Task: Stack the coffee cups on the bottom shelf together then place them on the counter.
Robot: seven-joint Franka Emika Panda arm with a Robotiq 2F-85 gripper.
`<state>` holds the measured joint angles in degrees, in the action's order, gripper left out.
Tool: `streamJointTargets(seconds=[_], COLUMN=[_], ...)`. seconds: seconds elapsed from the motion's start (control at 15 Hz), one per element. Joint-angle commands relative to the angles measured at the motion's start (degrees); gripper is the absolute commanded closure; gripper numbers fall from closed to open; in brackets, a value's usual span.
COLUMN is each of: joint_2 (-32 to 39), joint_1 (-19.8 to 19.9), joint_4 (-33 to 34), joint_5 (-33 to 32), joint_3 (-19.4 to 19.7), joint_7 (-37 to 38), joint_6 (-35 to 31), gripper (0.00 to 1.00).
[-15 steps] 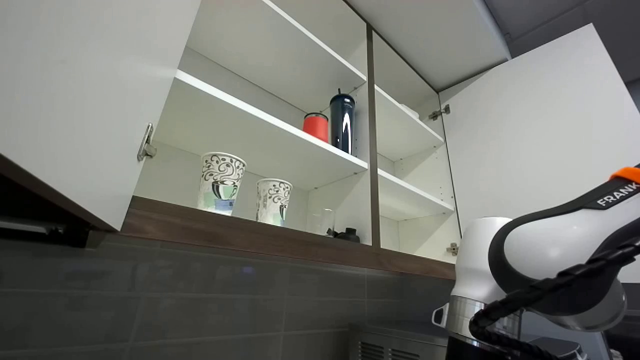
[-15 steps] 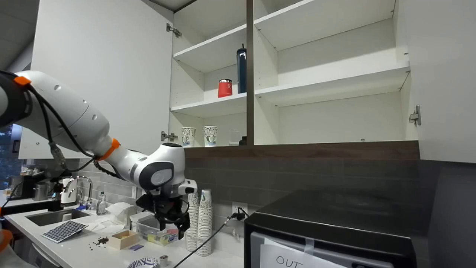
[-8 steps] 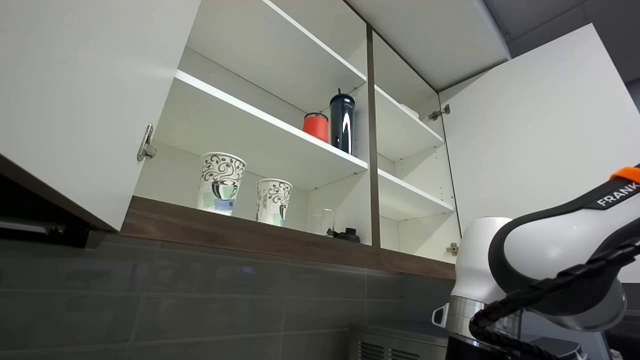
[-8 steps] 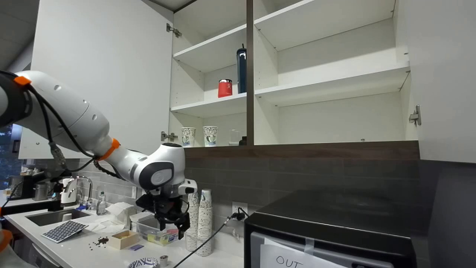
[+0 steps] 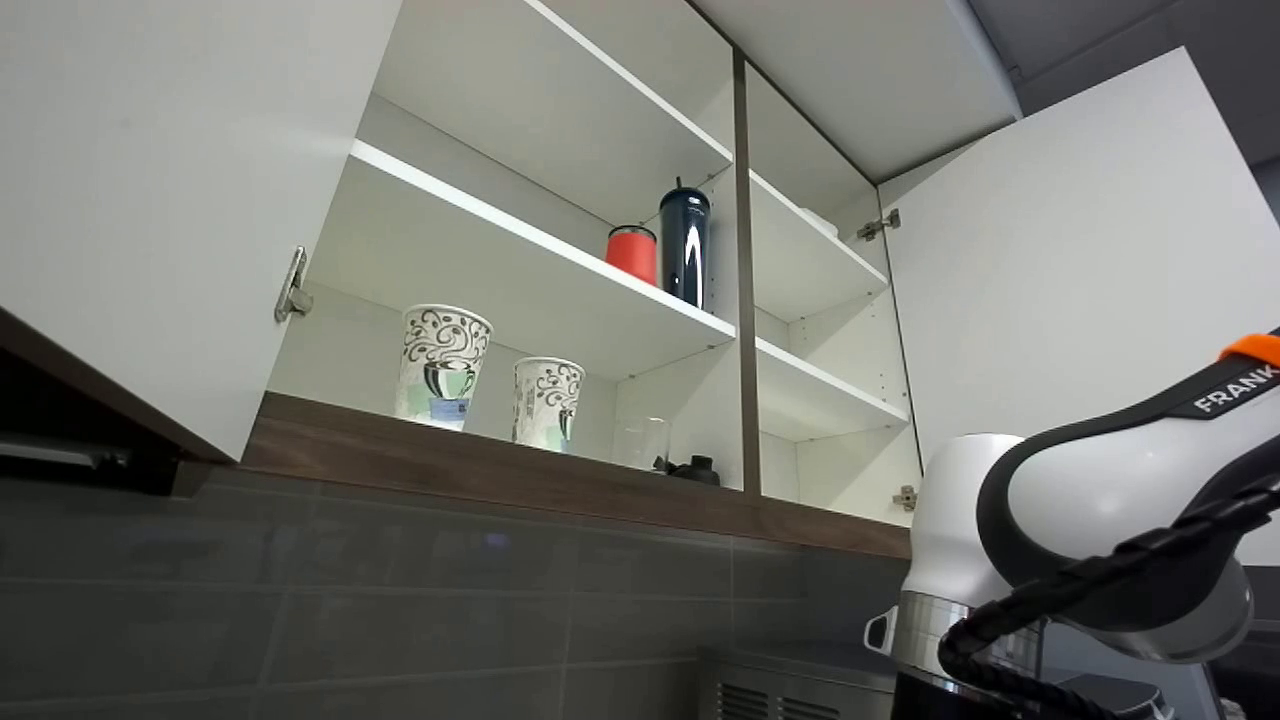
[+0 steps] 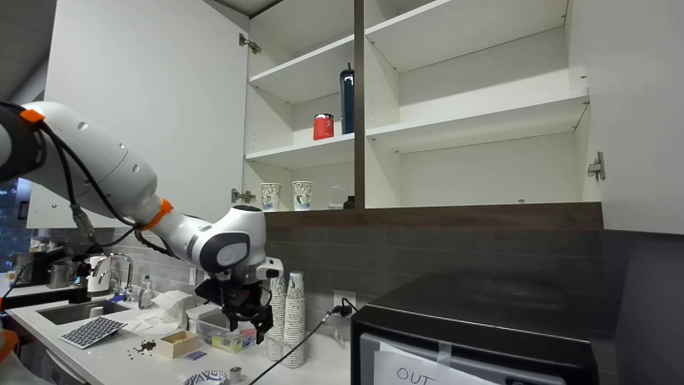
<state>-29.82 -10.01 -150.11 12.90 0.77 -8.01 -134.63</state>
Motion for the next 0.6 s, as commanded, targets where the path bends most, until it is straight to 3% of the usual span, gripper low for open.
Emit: streamJointTargets(seconds=[0.0, 0.47, 0.53], joint_2=[0.0, 0.0, 2.7], joint_1=[0.3, 0.3, -0.5], joint_4=[0.1, 0.1, 2.8], joint_5=[0.2, 0.2, 0.3], joint_3=[-0.3, -0.3, -0.3], joint_7=[-0.1, -0.1, -1.2], joint_6=[0.2, 0.2, 1.4], gripper=[0.0, 0.0, 0.0])
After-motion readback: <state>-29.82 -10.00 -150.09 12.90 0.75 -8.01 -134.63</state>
